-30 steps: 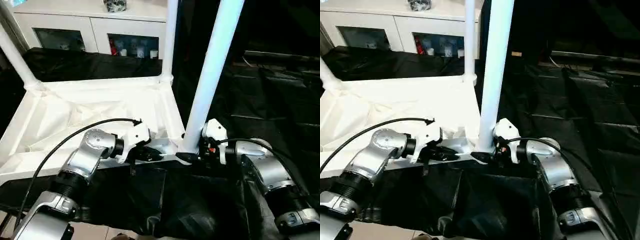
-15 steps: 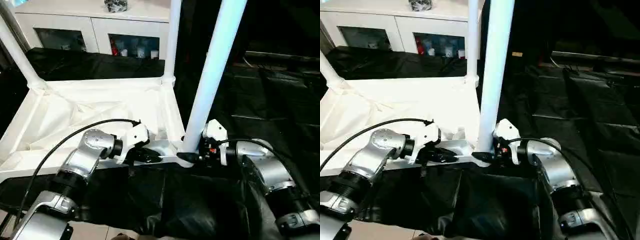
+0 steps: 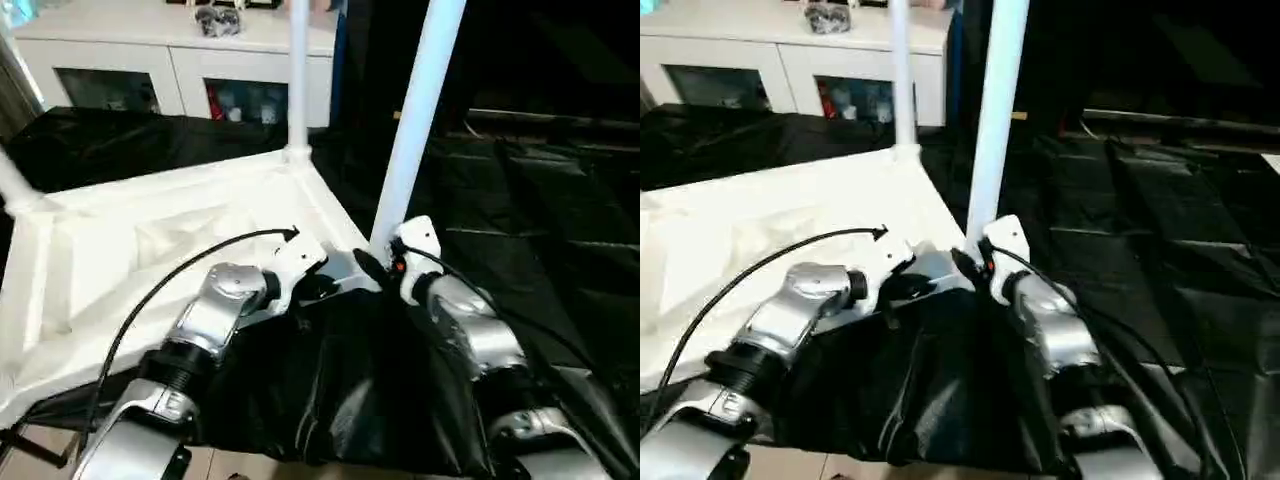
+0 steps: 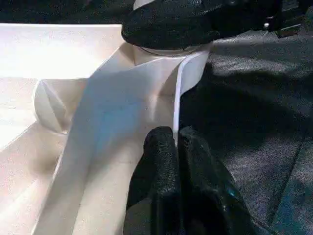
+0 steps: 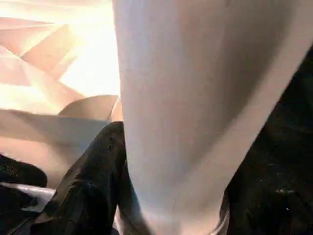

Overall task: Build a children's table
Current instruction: Rotate leg to tighten

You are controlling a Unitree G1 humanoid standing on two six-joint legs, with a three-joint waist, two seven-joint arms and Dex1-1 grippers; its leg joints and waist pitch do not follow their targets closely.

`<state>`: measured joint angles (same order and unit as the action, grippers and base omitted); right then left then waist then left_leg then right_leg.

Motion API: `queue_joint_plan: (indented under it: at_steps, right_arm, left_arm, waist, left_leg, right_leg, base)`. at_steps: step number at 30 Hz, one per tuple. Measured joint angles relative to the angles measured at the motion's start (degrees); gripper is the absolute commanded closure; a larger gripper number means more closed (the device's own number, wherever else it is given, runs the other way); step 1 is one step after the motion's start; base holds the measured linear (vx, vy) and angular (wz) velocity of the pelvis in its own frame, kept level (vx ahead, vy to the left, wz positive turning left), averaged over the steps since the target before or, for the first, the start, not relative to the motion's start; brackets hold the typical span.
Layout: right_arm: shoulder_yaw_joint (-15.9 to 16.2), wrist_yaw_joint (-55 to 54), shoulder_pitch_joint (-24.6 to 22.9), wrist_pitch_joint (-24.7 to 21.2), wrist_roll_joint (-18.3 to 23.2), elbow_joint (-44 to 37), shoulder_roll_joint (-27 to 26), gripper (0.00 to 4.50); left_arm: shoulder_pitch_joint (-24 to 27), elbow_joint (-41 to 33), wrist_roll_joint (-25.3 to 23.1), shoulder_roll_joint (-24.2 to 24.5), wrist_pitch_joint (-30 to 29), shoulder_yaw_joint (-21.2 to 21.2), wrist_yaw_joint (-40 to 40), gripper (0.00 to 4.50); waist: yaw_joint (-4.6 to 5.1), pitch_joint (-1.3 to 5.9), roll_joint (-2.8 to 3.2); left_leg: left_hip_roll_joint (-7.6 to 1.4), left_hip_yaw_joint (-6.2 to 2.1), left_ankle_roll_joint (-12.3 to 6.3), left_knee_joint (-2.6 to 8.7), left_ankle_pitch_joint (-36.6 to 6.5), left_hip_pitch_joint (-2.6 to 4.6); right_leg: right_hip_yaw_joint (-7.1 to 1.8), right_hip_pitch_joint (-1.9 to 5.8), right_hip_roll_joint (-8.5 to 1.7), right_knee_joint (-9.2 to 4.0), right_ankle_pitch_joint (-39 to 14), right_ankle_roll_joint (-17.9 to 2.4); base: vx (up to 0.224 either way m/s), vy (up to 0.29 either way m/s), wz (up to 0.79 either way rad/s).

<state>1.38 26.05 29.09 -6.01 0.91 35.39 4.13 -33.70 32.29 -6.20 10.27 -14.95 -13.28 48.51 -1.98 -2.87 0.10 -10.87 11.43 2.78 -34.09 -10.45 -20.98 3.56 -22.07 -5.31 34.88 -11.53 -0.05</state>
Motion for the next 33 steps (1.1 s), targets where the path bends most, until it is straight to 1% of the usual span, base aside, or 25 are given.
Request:
queue_joint_plan:
  at_steps: [4,6,8,10,13,15,19,23,25,26,27,30,31,33]
  right_arm:
    - [-0.44,0.39,0.02,0.11,0.13,-0.01,-0.62,0.91]
    - [-0.21,1.76,0.0,0.39,0.31,-0.23,-0.39,0.76]
    - [1.91,4.54,-0.05,1.32,-0.2,-0.56,1.29,0.76]
    - [3.38,7.91,-0.51,1.79,-0.47,-1.68,3.19,0.76]
    - [4.16,13.83,-1.58,2.4,-0.18,-3.81,5.48,0.76]
    - [4.78,18.43,-2.31,2.41,0.93,-5.56,7.87,0.76]
    - [6.55,28.61,-3.36,1.93,3.08,-8.51,12.84,0.76]
    - [7.62,34.97,-4.05,1.15,4.11,-10.09,15.41,0.76]
    - [7.88,35.77,-4.05,1.14,4.13,-10.1,15.49,0.76]
    - [7.99,36.0,-4.05,1.1,4.16,-10.1,15.5,0.92]
    - [8.05,36.31,-4.05,1.04,4.2,-10.13,15.51,0.92]
    - [8.27,37.16,-3.97,0.45,4.28,-10.57,15.75,1.12]
    - [8.29,37.48,-3.92,0.41,4.3,-10.59,15.79,1.33]
    - [8.29,37.74,-3.9,0.41,4.32,-10.59,15.84,1.49]
  left_arm:
    - [-0.01,-0.13,0.03,0.39,0.46,-0.03,0.23,4.5]
    - [-0.01,-0.13,0.23,1.32,1.56,-0.18,1.39,4.5]
    - [-0.01,-0.15,0.51,2.6,2.77,-0.39,3.34,4.5]
    - [0.05,-0.38,1.04,4.06,3.64,-0.67,5.59,4.5]
    - [0.26,-0.56,2.21,6.09,5.09,-0.67,9.37,4.5]
    - [0.27,-0.81,2.77,7.34,5.6,-0.64,12.05,4.5]
    - [0.42,-0.69,4.15,9.63,7.43,-1.12,17.49,4.5]
    - [0.42,-0.2,4.35,10.76,9.06,-1.64,20.78,4.5]
    - [0.42,-0.09,4.37,10.98,9.15,-1.67,21.48,4.5]
    - [0.42,-0.09,4.38,11.12,9.15,-1.67,21.83,4.5]
    - [0.42,-0.09,4.43,11.19,9.15,-1.67,22.19,4.5]
    - [0.46,-0.09,4.9,11.64,9.15,-1.8,23.46,4.5]
    - [0.46,-0.09,4.97,11.67,9.18,-1.81,23.7,4.5]
    - [0.48,-0.09,5.28,11.68,9.33,-2.04,23.86,4.5]
  waist:
    - [0.09,0.01,0.03]
    - [0.25,0.0,0.02]
    - [0.38,-0.01,0.04]
    - [0.38,-0.01,0.05]
    - [0.1,-0.01,0.05]
    - [-0.06,-0.01,0.05]
    - [-0.63,-0.03,0.07]
    - [-1.49,-0.04,0.05]
    - [-1.54,-0.04,0.05]
    - [-1.53,-0.05,0.04]
    - [-1.53,-0.06,0.02]
    - [-1.57,-0.07,0.01]
    - [-1.58,-0.07,0.0]
    - [-1.59,-0.07,0.01]
  left_leg:
    - [0.0,-0.01,0.0,0.02,0.0,-0.01]
    - [-0.01,-0.01,0.01,0.06,0.0,-0.06]
    - [-0.01,-0.02,0.02,0.14,-0.01,-0.11]
    - [-0.02,-0.02,0.02,0.23,-0.01,-0.11]
    - [-0.1,-0.04,0.04,0.45,0.0,-0.21]
    - [-0.15,-0.04,0.04,0.48,0.01,-0.41]
    - [-0.15,-0.03,0.0,0.39,0.02,-0.62]
    - [-0.15,0.01,0.02,0.2,0.0,-0.67]
    - [-0.14,0.03,0.03,0.18,0.0,-0.67]
    - [-0.14,0.04,0.03,0.18,0.0,-0.67]
    - [-0.13,0.04,0.03,0.17,0.01,-0.67]
    - [-0.13,0.04,0.03,0.18,0.01,-0.67]
    - [-0.14,0.04,0.03,0.18,0.01,-0.67]
    - [-0.14,0.04,0.03,0.18,0.01,-0.7]
  right_leg:
    - [0.0,-0.02,0.0,0.0,0.01,-0.01]
    - [0.0,-0.11,0.01,0.0,0.04,-0.05]
    - [0.01,-0.24,0.02,0.01,0.11,-0.07]
    - [0.03,-0.32,0.03,0.07,0.35,-0.24]
    - [0.1,-0.55,0.11,0.13,0.38,-0.22]
    - [0.11,-0.79,0.16,0.14,0.36,-0.2]
    - [0.13,-0.91,0.15,0.08,0.33,-0.22]
    - [0.11,-0.89,0.09,0.13,0.34,-0.23]
    - [0.1,-0.88,0.07,0.15,0.37,-0.27]
    - [0.09,-0.87,0.06,0.15,0.39,-0.29]
    - [0.09,-0.87,0.06,0.15,0.39,-0.29]
    - [0.09,-0.87,0.06,0.15,0.39,-0.29]
    - [0.1,-0.87,0.06,0.14,0.39,-0.29]
    - [0.1,-0.89,0.06,0.14,0.39,-0.29]
  base:
    - [0.0,0.0,0.0]
    - [0.0,0.0,0.0]
    - [0.0,0.0,0.0]
    - [0.0,0.0,0.0]
    - [0.0,0.0,0.0]
    - [0.0,0.0,0.0]
    - [0.0,0.0,0.0]
    - [0.0,0.0,0.0]
    - [0.0,0.0,0.0]
    - [0.0,0.0,0.0]
    - [0.0,0.0,0.0]
    - [0.0,0.0,0.0]
    - [0.0,0.0,0.0]
    - [0.0,0.0,0.0]
